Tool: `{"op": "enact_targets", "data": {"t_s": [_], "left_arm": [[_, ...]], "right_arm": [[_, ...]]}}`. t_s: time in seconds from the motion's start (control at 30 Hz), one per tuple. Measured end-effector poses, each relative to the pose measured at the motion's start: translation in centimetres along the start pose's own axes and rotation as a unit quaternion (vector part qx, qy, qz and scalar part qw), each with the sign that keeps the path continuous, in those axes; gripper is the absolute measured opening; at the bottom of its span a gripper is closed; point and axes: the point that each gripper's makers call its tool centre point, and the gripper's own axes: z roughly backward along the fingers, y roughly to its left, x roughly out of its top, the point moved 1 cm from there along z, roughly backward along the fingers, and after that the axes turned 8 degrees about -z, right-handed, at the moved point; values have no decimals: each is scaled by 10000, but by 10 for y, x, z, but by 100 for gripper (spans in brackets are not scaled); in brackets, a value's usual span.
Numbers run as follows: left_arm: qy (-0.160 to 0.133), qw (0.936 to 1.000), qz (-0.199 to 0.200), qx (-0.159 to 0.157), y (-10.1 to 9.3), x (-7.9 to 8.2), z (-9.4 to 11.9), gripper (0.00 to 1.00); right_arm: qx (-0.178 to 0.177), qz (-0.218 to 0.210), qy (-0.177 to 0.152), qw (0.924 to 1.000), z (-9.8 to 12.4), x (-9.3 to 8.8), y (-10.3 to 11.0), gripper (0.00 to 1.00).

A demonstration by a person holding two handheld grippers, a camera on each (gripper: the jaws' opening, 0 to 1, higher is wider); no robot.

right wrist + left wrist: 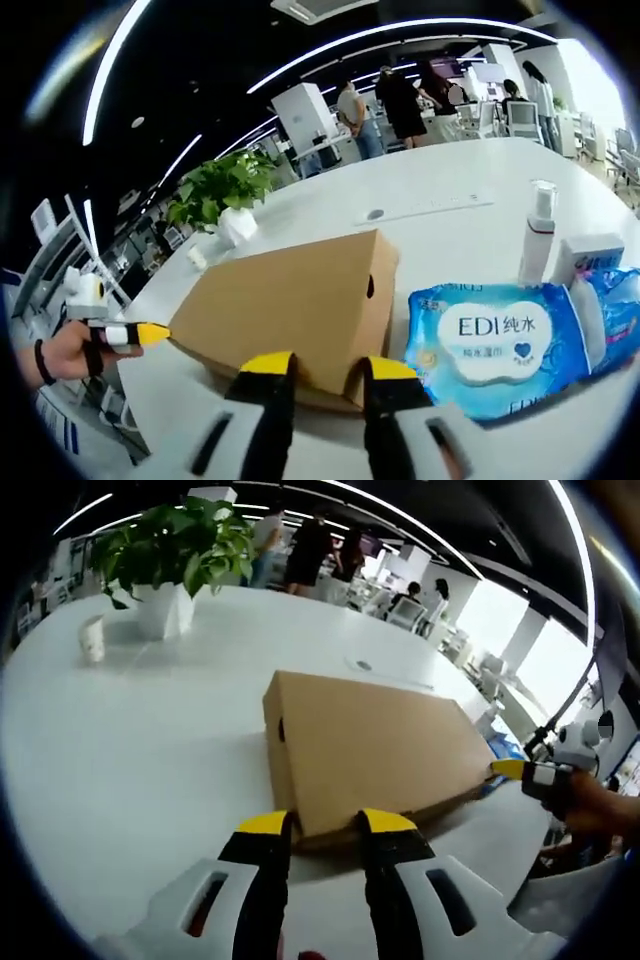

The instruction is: Operate the shoe box by opening the lid, removing the specified soft item, and placing it in the target area until the item is outside and the box remains undamaged.

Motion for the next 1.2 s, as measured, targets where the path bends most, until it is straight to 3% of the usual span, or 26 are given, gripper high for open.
{"op": "enact_targets", "data": {"t_s": [0.67,0.8,0.9,1.2], "left_arm": [[74,10000,29,22,2,4,-5,27],[64,10000,48,-3,2,4,-4,29],[-62,10000,70,29,3,5,0,39],[-329,9991,-157,211,13,13,23,44]], "right_arm": [[-6,-139,-21,9999,-2,5,-4,24],[131,-391,-72,9991,0,6,-5,31],[149,-409,-246,9988,10,11,-9,37],[0,-233,-414,9989,51,16,-40,43]]}}
